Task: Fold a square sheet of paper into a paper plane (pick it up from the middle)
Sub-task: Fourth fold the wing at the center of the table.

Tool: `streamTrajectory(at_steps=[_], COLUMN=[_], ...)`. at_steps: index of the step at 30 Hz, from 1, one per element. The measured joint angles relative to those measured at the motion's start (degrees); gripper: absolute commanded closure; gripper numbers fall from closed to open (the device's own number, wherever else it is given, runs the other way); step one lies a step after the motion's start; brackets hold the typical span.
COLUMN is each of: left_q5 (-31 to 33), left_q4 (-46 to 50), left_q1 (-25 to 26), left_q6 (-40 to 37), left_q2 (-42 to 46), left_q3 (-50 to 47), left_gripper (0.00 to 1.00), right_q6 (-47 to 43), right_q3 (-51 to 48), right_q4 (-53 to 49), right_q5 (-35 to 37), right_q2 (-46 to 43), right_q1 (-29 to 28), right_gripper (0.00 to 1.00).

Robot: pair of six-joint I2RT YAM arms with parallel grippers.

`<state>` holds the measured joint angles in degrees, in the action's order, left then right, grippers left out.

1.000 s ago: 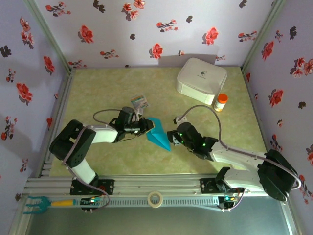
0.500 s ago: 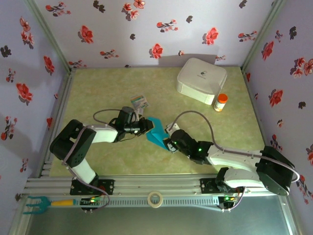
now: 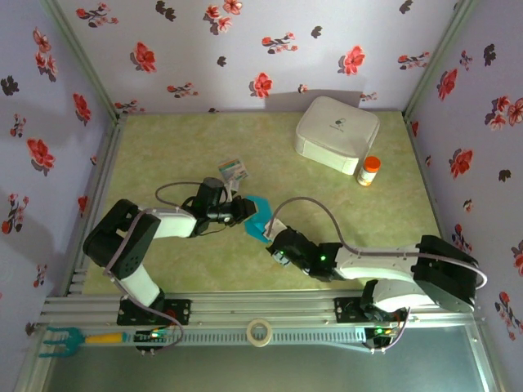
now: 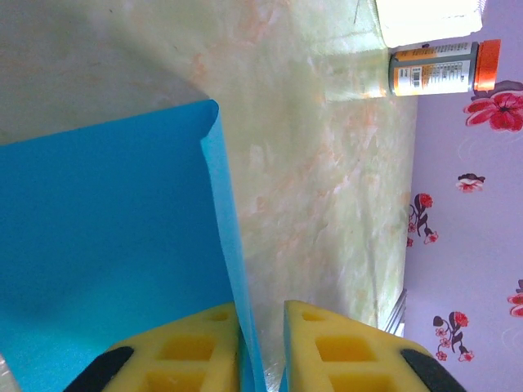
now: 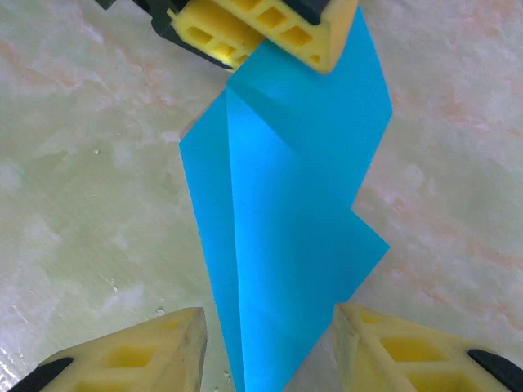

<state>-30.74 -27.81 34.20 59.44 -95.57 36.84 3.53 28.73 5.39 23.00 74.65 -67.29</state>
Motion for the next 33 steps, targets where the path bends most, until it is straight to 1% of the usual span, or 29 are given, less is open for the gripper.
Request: streamTrajectory(at_steps=[6, 14, 19, 26, 33], left_q5=[-0.4, -0.4, -0.4, -0.4, -0.4], left_q4=[0.0, 0.0, 0.4, 1.5, 1.8], left_q1=[0.0, 0.0, 0.0, 0.0, 0.0], left_q6=[0.0, 0.0, 0.0, 0.0, 0.0], left_q2=[0.0, 0.0, 0.0, 0.0, 0.0], left_q3=[0.0, 0.0, 0.1, 0.2, 0.2], left_gripper=[0.81, 0.83, 0.84, 0.85, 0.89], right_q6=[-1.4, -2.8, -3.0, -2.9, -2.4], right_q3=[0.2, 1.3, 1.6, 1.7, 1.7], right_q4=[3.3, 7.3, 8.9, 10.2, 10.3], right_q5=[2.0, 7.7, 8.6, 9.0, 9.0], right_q2=[6.1, 12.3, 14.0, 14.3, 14.3], right_q1=[-0.5, -0.5, -0.5, -0.5, -0.5], right_gripper=[0.54, 0.57, 0.60, 0.70, 0.76])
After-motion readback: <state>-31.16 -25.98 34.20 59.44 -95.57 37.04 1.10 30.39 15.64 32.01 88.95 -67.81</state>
